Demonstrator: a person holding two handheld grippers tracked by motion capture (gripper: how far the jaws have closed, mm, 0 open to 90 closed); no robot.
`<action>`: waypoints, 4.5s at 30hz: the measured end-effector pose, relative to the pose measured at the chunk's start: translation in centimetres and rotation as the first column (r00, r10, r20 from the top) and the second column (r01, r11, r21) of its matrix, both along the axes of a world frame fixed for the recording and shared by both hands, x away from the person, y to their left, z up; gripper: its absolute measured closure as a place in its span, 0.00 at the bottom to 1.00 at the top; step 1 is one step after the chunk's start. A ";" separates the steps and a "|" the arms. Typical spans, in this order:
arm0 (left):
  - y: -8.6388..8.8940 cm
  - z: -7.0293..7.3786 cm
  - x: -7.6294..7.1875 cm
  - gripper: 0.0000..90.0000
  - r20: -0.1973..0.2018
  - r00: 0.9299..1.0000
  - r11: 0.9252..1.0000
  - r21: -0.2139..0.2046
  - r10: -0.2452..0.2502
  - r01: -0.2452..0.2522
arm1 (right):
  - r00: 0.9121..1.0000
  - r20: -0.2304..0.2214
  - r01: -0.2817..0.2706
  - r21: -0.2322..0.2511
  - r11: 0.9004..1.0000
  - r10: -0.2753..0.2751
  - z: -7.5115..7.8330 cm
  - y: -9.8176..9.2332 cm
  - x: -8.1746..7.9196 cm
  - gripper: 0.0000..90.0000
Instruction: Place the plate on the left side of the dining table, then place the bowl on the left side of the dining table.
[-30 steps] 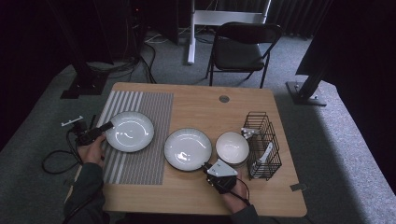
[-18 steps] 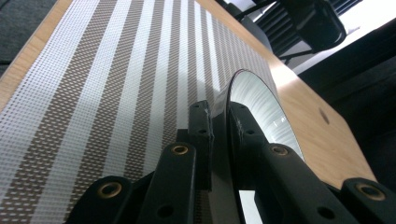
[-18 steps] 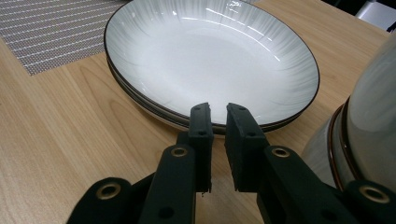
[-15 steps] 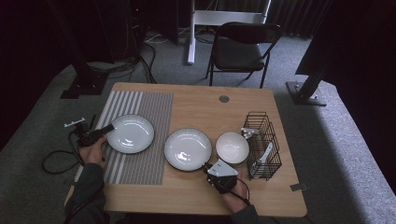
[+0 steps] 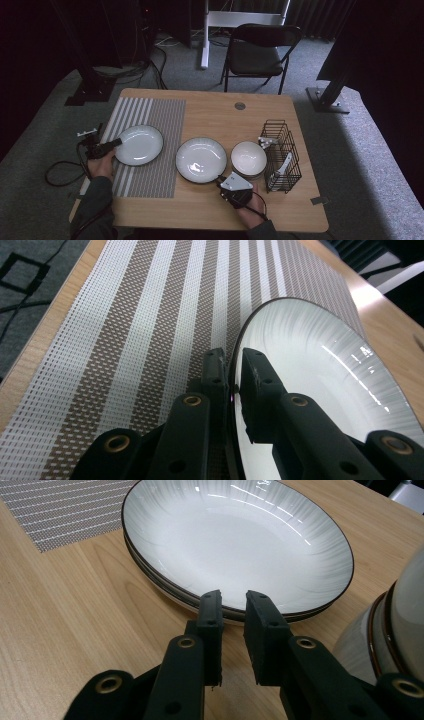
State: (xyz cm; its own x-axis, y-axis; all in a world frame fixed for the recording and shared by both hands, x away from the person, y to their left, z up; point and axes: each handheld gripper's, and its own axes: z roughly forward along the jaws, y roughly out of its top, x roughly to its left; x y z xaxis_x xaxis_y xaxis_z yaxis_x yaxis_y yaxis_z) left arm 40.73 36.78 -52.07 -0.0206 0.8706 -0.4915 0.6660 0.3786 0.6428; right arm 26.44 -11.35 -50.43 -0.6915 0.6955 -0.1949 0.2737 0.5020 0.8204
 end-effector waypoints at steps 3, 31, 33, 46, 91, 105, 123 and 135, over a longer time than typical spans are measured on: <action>-0.1 0.4 0.0 0.91 0.003 1.000 0.999 0.041 0.009 -0.009 | 1.000 -0.001 -0.004 -0.002 1.000 0.004 0.0 0.0 0.0 0.85; -3.6 5.6 -1.7 0.85 0.155 0.984 0.986 0.151 -0.088 0.064 | 0.995 -0.074 -0.064 0.018 0.998 0.066 -0.4 -2.6 -0.5 0.76; -4.7 5.7 -1.9 0.85 0.164 0.979 0.982 0.165 -0.121 0.094 | 0.993 -0.085 -0.081 0.015 0.997 0.082 -0.5 -3.1 -0.6 0.76; -9.5 7.3 -2.4 0.82 0.200 0.941 0.954 0.182 -0.272 0.237 | 0.989 -0.097 -0.117 -0.033 0.993 0.114 -1.1 -3.9 -0.9 0.71; -28.8 9.1 -2.8 0.68 0.224 0.709 0.743 0.180 -0.669 0.644 | 0.980 -0.194 -0.048 0.012 0.999 0.049 -2.1 -5.7 -1.2 0.53; -33.1 9.6 -2.9 0.67 0.220 0.656 0.691 0.201 -0.722 0.694 | 0.976 -0.210 -0.047 0.024 0.999 0.051 -2.1 -5.7 -1.0 0.52; -37.0 8.1 -2.7 0.65 0.132 0.631 0.642 0.243 -0.765 0.727 | 0.976 -0.212 -0.047 0.028 0.999 0.052 -2.1 -5.8 -1.0 0.52; -37.5 7.4 -2.7 0.82 0.088 0.669 0.666 0.250 -0.738 0.702 | 0.976 -0.212 -0.047 0.026 0.999 0.051 -2.1 -5.8 -1.0 0.52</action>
